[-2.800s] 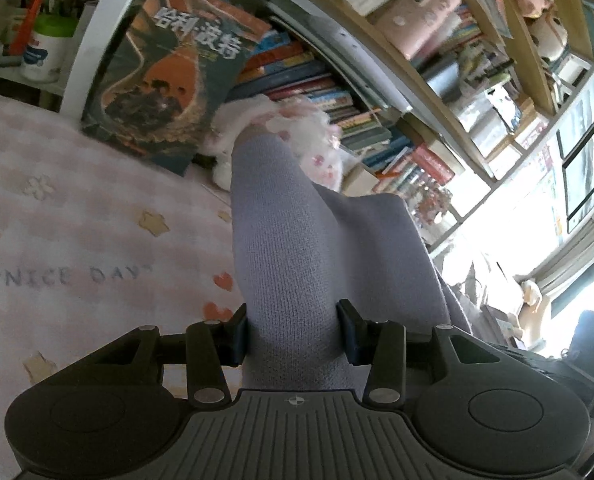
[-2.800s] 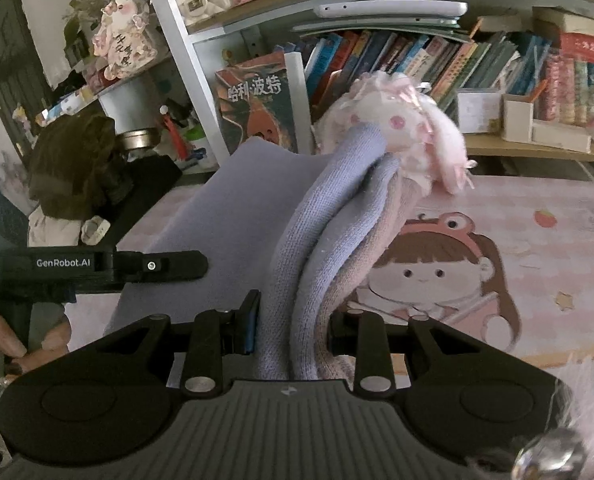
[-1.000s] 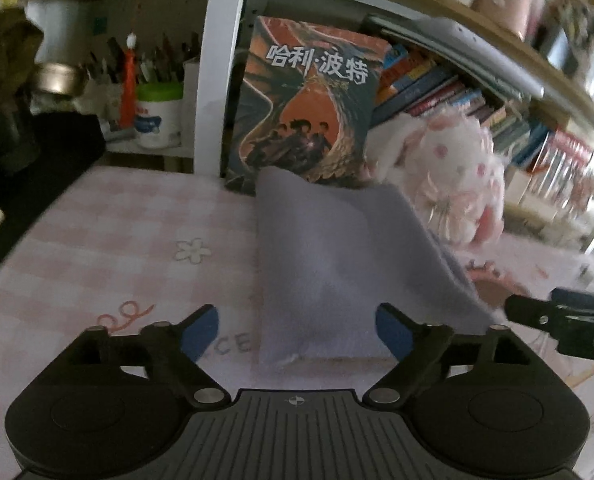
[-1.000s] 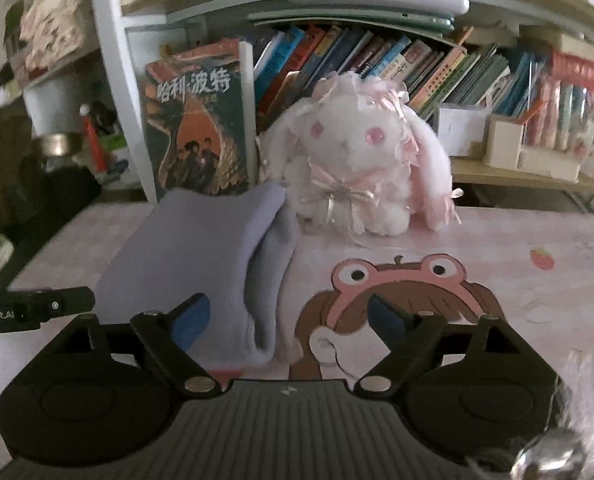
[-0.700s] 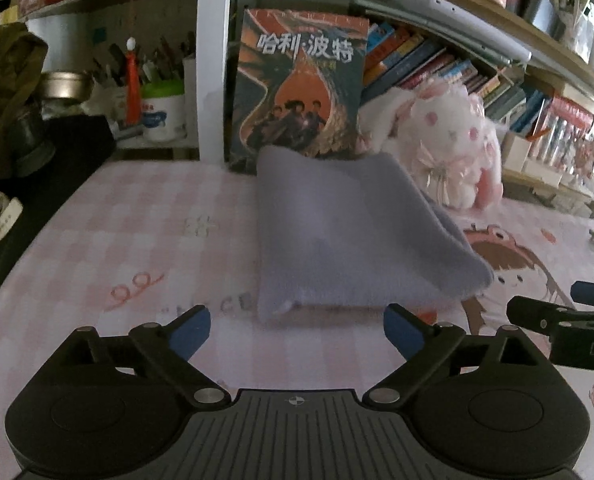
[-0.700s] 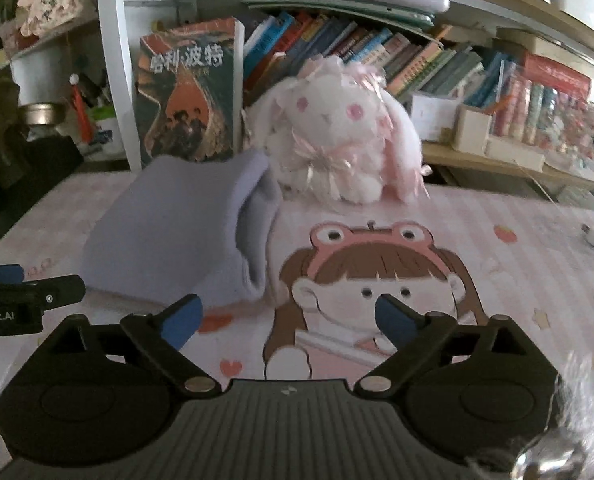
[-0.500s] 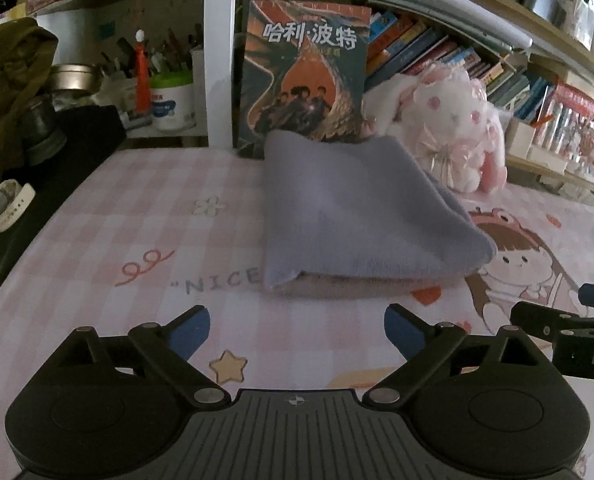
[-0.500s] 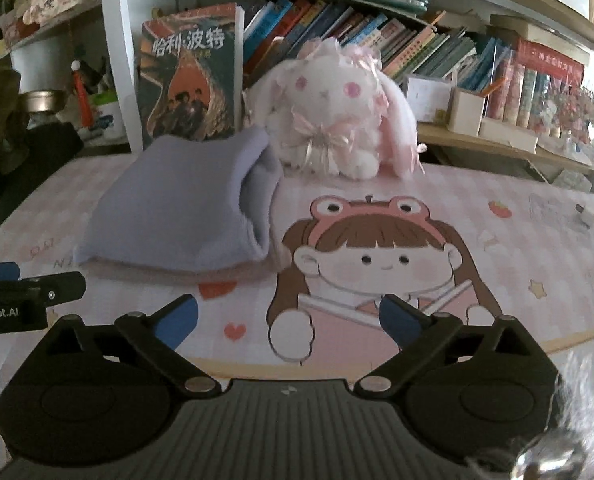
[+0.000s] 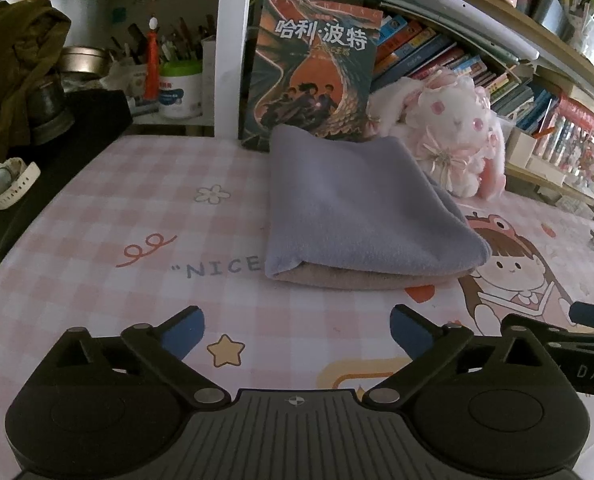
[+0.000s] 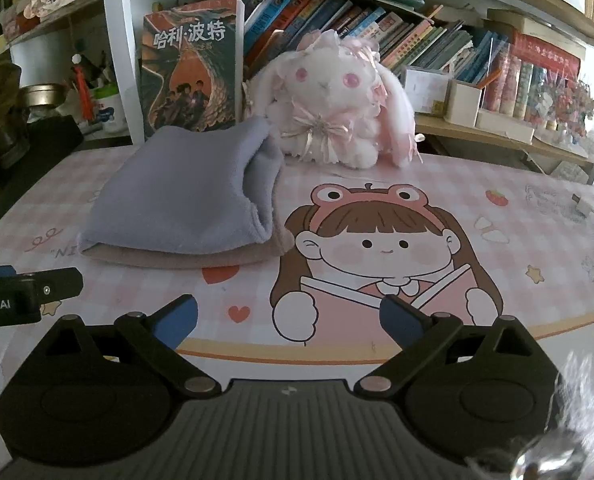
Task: Fold clothes
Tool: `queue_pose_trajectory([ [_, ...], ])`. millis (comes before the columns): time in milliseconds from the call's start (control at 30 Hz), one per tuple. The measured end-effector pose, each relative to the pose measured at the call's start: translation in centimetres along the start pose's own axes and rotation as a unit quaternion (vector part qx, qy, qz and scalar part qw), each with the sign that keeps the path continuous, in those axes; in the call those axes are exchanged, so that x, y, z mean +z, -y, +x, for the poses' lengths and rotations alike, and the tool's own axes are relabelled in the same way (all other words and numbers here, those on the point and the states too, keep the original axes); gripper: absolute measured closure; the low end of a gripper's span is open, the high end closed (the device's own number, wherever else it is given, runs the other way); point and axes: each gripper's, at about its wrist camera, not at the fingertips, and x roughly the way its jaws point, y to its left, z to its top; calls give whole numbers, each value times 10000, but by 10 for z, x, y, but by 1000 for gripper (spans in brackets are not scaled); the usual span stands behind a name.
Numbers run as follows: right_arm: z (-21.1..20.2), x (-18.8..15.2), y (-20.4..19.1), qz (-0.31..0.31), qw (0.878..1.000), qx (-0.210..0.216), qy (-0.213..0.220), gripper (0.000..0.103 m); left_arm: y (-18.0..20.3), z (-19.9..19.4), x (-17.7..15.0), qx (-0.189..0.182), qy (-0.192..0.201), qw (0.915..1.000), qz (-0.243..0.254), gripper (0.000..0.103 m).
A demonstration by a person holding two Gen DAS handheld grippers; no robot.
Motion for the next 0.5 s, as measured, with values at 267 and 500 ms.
queue_pose_trajectory([
  [267, 1, -1, 0, 80, 9999, -40, -63, 5, 2, 0, 1, -6, 9, 10000, 71, 1],
  [500, 2, 0, -2, 86, 9999, -46, -133, 0, 6, -2, -1, -70, 4, 9997, 212, 1],
])
